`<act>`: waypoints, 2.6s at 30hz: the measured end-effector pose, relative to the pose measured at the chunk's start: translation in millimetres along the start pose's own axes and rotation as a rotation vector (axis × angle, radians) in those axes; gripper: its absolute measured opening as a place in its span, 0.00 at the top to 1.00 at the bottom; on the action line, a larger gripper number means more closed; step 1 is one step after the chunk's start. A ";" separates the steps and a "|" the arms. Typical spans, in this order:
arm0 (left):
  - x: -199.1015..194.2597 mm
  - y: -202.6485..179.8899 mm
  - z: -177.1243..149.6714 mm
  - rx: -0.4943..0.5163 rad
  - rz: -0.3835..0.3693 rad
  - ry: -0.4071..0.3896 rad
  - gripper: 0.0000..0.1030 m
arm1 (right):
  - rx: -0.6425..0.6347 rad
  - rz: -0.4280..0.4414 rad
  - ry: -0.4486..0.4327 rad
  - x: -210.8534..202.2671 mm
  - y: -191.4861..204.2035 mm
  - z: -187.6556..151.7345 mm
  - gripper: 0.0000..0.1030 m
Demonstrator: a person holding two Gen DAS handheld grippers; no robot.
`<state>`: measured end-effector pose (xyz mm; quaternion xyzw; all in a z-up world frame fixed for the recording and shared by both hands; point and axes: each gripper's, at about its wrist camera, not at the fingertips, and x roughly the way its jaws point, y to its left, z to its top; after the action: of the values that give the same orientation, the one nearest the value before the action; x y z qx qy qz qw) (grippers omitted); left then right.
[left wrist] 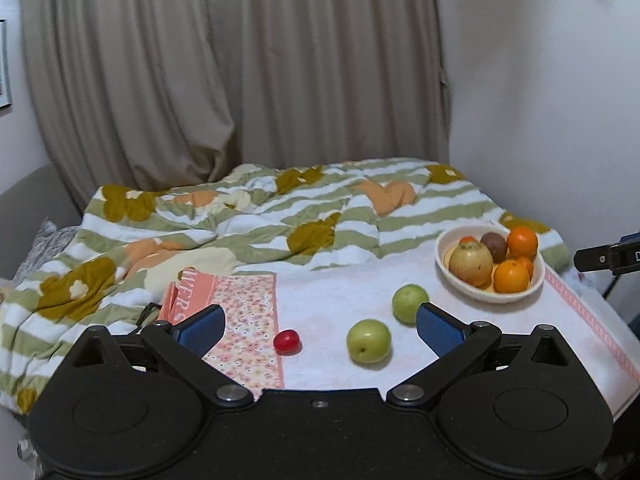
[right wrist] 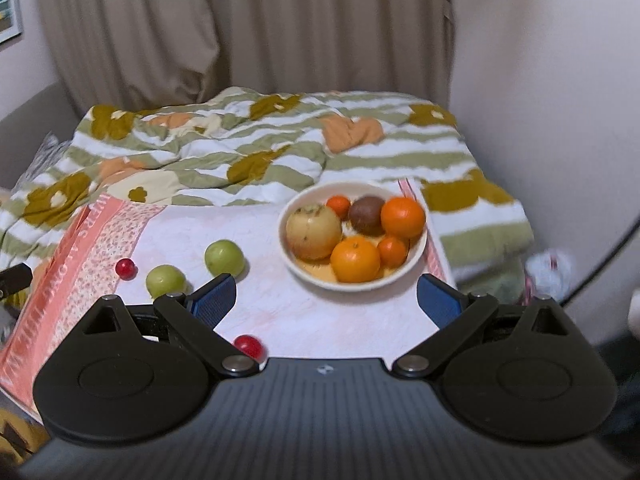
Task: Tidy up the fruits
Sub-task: 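Withdraw both tools from the bowl back over the table, then grasp a green apple with the left tool while the right tool grasps a red cherry tomato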
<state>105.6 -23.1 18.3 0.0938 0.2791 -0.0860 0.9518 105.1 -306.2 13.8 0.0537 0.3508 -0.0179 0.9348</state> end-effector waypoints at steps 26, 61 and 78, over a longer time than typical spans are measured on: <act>154.1 13.8 -33.1 0.194 -0.349 0.159 0.02 | 0.173 -0.129 0.083 66.0 70.1 -86.6 0.00; 194.7 4.6 -49.9 0.144 -0.395 0.283 0.42 | 0.025 -0.036 0.141 134.9 82.2 -84.7 0.33; 141.3 28.3 -47.8 0.054 -0.351 0.237 0.42 | -0.014 -0.015 0.096 104.4 96.6 -80.9 0.53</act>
<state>204.2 -0.7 -94.8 0.0786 0.3987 -0.2463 0.8799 137.7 -200.6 -107.0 0.0451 0.3956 -0.0197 0.9171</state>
